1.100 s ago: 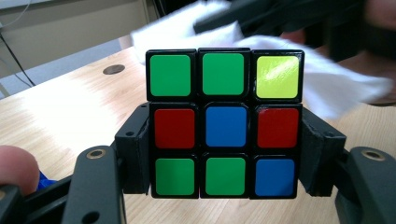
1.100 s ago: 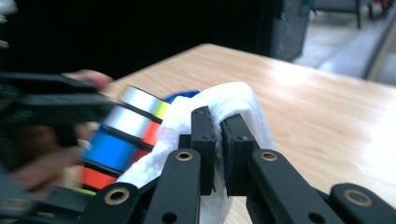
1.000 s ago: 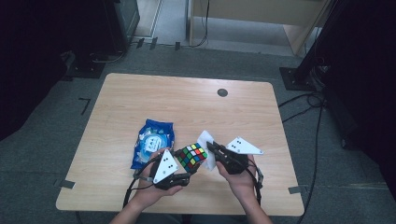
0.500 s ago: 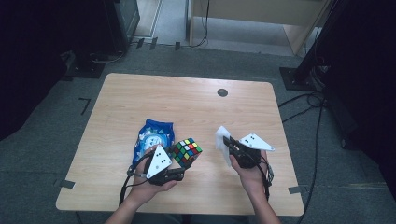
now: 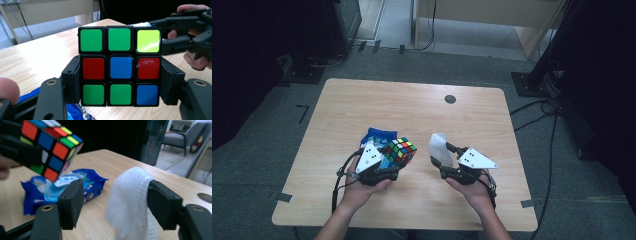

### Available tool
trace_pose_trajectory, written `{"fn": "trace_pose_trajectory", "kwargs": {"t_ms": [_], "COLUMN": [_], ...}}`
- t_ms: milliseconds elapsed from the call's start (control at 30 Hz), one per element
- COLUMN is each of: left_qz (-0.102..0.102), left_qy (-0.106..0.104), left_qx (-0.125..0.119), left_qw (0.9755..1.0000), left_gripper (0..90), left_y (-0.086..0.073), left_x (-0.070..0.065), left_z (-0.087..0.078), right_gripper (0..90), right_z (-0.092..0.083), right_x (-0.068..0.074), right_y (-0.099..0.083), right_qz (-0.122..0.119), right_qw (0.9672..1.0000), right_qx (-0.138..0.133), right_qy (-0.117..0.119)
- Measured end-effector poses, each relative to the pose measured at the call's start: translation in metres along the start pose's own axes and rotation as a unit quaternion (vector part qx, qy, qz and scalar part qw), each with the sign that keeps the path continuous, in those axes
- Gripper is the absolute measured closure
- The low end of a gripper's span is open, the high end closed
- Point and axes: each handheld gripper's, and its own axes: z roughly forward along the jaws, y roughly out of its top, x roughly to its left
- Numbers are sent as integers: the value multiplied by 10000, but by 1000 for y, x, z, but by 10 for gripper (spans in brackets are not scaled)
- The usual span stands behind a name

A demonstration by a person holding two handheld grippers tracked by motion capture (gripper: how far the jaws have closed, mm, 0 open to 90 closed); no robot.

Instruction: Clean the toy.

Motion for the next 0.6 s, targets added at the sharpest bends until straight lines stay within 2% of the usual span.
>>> {"fn": "trace_pose_trajectory", "kwargs": {"t_ms": [33, 100, 133, 200, 267, 300, 367, 400, 433, 467, 533, 600], "left_qz": [-45, -64, -88, -86, -73, -63, -45, -45, -57, -63, -97, -144], "left_qy": [25, 65, 72, 77, 79, 77, 47, 47, 25, 14, -14, -57], "left_qx": [3, 20, 10, 16, 28, 39, 58, 58, 75, 74, 90, 99], "left_qw": [10000, 10000, 9999, 9999, 9999, 9999, 10000, 10000, 10000, 10000, 9999, 9998], "left_gripper": [342, 342, 342, 342, 342, 342, 342, 342, 341, 342, 342, 342], "left_y": [0, 0, 0, -1, -1, -2, -2, -2, -2, -2, -2, -1], "left_x": [1, 4, 5, 6, 5, 5, 4, 4, 3, 3, 3, 3], "left_z": [-1, -2, -2, -3, -2, -1, 1, 1, 1, 2, 2, 2], "right_gripper": [317, 319, 321, 335, 351, 352, 351, 351, 346, 336, 305, 297], "right_z": [1, 3, 4, 7, 7, 5, 3, 3, 1, 0, 2, 4], "right_x": [0, -5, -11, -24, -34, -38, -41, -41, -36, -31, -19, -5], "right_y": [0, -3, -6, -15, -26, -30, -31, -31, -25, -21, -15, -11], "right_qz": [-44, 131, 292, 601, 672, 688, 777, 777, 540, 380, -7, -398], "right_qw": [9999, 9983, 9963, 9893, 9834, 9827, 9868, 9868, 9933, 9958, 9986, 9988], "right_qx": [74, 363, 576, 1118, 1429, 1461, 1243, 1243, 912, 758, 521, 288], "right_qy": [-109, -427, -561, -716, -890, -906, -688, -688, -468, -339, -123, 44]}}
